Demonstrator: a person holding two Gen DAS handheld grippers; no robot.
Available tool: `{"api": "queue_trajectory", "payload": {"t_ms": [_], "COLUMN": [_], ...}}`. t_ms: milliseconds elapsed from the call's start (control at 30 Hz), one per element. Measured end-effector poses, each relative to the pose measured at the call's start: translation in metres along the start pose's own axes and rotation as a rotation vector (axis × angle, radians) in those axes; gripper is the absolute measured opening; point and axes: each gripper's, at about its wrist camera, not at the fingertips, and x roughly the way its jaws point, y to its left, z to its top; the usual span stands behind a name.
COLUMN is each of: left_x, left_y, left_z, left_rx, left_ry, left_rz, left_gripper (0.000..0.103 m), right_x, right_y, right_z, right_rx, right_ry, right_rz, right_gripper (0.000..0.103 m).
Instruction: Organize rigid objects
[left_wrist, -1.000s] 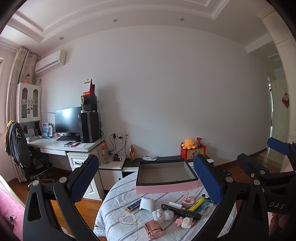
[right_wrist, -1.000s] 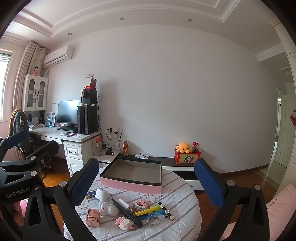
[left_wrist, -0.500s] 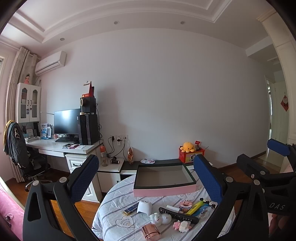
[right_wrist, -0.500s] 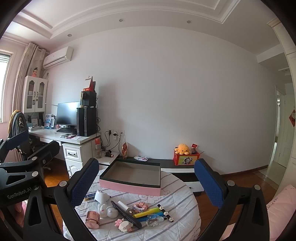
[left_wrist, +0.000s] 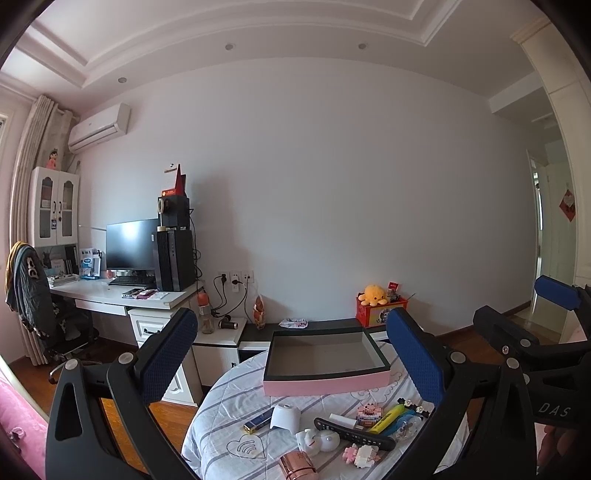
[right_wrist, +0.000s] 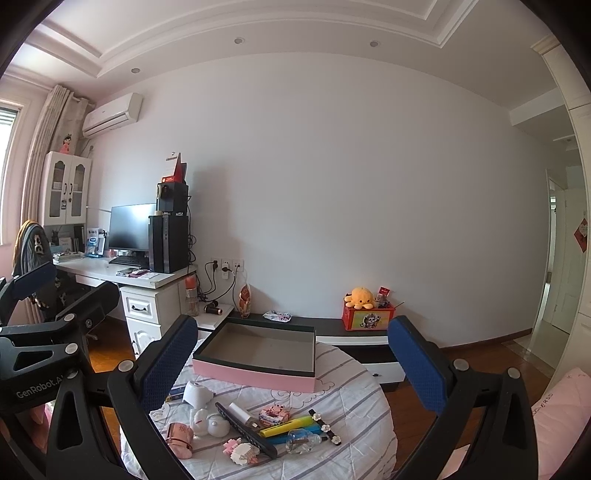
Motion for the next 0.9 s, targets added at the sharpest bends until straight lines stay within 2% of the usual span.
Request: {"api": "queue_trajectory", "payload": {"t_ms": [900], "left_x": [0.0027], "left_y": [0.0042], "left_z": [-0.0058], "left_rx": [-0.008], "left_ry": [-0.009], "left_rz": [0.004], "left_gripper": [0.103], "right_x": [0.0034], "right_y": [0.0017], "right_z": [0.0019], "right_rx": [0.000], "right_ry": [0.007], "right_rz": [0.011], "right_gripper": [0.103]}}
